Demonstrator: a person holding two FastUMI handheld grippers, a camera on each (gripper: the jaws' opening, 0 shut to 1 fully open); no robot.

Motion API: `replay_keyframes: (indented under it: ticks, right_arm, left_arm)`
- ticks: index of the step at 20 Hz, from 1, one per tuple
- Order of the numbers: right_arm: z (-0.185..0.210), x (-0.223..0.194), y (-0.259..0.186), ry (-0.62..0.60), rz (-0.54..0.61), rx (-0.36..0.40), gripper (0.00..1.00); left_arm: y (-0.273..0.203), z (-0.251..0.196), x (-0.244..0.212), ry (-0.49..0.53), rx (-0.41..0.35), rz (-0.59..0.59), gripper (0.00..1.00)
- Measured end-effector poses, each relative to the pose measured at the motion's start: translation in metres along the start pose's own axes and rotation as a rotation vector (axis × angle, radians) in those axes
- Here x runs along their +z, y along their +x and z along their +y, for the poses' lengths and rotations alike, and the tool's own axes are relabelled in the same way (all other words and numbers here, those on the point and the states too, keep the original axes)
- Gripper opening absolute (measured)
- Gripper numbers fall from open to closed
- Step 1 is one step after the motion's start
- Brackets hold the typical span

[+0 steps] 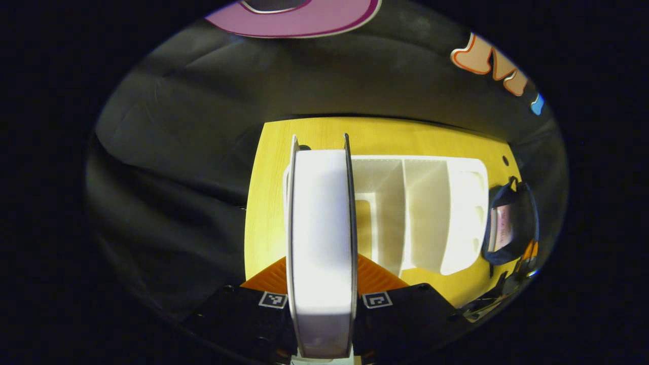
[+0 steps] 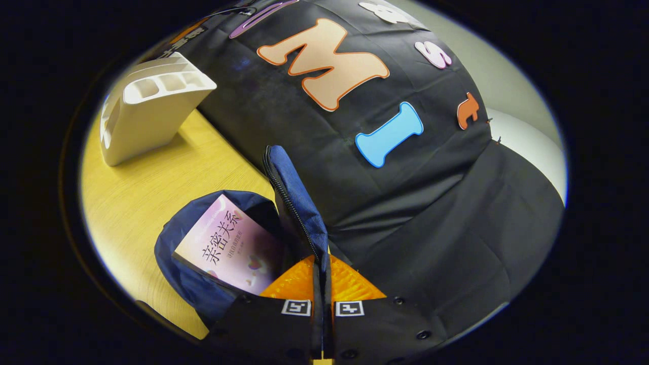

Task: Open the schoolbag, grab two books from the bookshelf and put them into the schoolbag.

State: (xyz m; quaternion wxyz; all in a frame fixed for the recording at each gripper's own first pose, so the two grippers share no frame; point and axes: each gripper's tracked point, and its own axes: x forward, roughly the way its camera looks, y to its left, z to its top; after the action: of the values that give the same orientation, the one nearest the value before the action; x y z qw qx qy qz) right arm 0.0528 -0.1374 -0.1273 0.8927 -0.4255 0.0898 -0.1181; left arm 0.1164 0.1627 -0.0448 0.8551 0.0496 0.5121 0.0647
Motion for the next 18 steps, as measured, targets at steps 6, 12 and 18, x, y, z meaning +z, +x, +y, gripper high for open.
replay_keyframes:
  ticks: [6, 12, 18]
  right_arm:
    - [-0.002, -0.001, 0.000, 0.021, -0.010, 0.005, 0.02]
    - [-0.004, -0.002, -0.001, 0.034, -0.028, 0.014, 0.02]
    - [-0.007, -0.006, -0.004, 0.039, -0.043, 0.026, 0.04]
  left_arm:
    - [-0.062, -0.010, 0.000, -0.024, 0.020, -0.060, 0.39]
    - [-0.121, -0.043, 0.001, -0.065, -0.052, -0.122, 0.38]
    - [-0.130, -0.125, -0.007, -0.091, -0.260, -0.130, 0.38]
